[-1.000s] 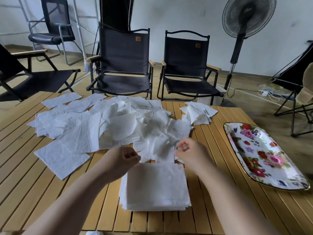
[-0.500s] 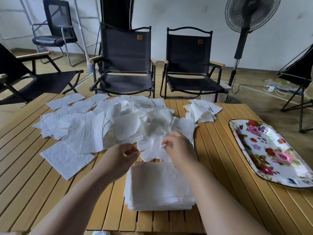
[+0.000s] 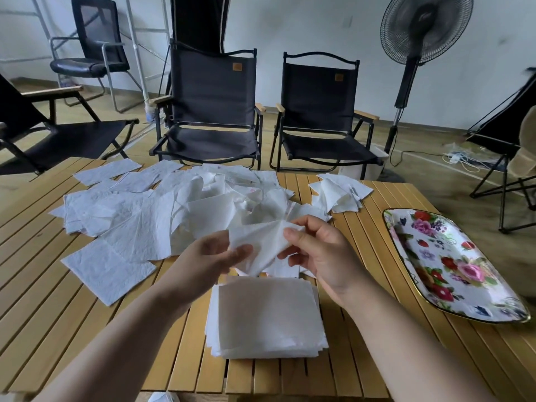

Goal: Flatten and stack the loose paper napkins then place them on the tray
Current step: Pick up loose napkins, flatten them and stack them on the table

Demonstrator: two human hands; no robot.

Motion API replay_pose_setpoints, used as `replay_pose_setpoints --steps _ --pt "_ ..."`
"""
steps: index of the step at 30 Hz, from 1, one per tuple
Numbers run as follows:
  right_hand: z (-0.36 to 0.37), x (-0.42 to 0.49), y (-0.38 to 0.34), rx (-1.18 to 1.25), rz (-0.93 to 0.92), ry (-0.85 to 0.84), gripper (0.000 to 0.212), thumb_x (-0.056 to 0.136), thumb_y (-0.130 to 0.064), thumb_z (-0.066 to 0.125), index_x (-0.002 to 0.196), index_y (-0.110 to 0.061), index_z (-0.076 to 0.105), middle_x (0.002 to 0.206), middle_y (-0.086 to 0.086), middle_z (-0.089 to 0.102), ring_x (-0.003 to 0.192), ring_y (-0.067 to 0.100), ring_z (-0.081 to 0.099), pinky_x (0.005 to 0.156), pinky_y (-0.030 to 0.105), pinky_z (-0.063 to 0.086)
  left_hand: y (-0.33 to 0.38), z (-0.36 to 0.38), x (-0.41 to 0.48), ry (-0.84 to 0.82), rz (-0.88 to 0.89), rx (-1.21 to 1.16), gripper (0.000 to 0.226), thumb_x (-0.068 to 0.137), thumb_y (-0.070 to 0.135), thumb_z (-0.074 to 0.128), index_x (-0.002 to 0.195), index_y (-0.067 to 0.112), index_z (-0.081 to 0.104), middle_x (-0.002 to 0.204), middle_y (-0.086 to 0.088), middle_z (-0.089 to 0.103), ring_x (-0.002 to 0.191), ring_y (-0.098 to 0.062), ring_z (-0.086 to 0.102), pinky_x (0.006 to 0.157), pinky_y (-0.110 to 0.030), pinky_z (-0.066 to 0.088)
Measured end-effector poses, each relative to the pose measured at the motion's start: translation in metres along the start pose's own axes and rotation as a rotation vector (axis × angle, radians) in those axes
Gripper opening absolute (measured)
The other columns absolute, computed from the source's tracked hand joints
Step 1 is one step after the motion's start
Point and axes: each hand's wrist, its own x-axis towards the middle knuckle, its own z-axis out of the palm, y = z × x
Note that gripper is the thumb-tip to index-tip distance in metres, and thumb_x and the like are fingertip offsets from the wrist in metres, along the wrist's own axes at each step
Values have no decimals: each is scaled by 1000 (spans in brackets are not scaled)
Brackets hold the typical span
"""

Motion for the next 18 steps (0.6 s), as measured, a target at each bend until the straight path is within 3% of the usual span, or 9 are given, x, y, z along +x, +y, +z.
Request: replay_pose_setpoints --steps 4,7,9,11,14,18 --pt "-7 -8 -4 -186 -36 6 4 82 -31 68 83 -27 69 85 9 68 76 22 61 68 33 48 2 0 -1 -15 28 7 33 82 48 72 94 17 75 89 2 73 82 -11 60 80 -35 41" --pt "-6 -12 -7 -251 -49 -20 7 78 -36 69 76 -29 67 100 17 71 80 20 57 71 31 46 5 1 -4 -17 43 -1 20 86 36 72 87 17 76 84 -2 71 77 -11 58 71 -29 41" --pt "-5 -13 -7 -245 -42 -60 17 75 -43 70 76 -28 63 98 18 71 81 19 61 73 32 47 5 3 -5 -18 56 -33 18 92 28 68 81 15 73 83 -2 71 74 -12 57 67 -27 41" --pt "-5 -13 -8 -238 -31 -71 22 73 -47 70 77 -27 62 89 15 66 84 24 64 77 38 50 8 4 -7 -8 50 -64 20 98 22 60 85 9 69 88 -4 74 77 -14 57 68 -29 41" --pt "-6 -11 -6 -184 -17 -61 25 79 -42 71 90 -20 66 98 15 70 95 32 69 83 45 54 10 3 -10 -51 30 -66 25 95 34 63 101 10 67 102 -3 75 84 -12 60 73 -30 43" --pt "0 -11 -5 -110 -27 -47 11 83 -34 71 86 -24 68 91 7 72 87 24 69 78 36 53 8 5 -12 -169 7 -7 32 80 40 72 104 19 72 94 7 71 81 -9 58 72 -29 40"
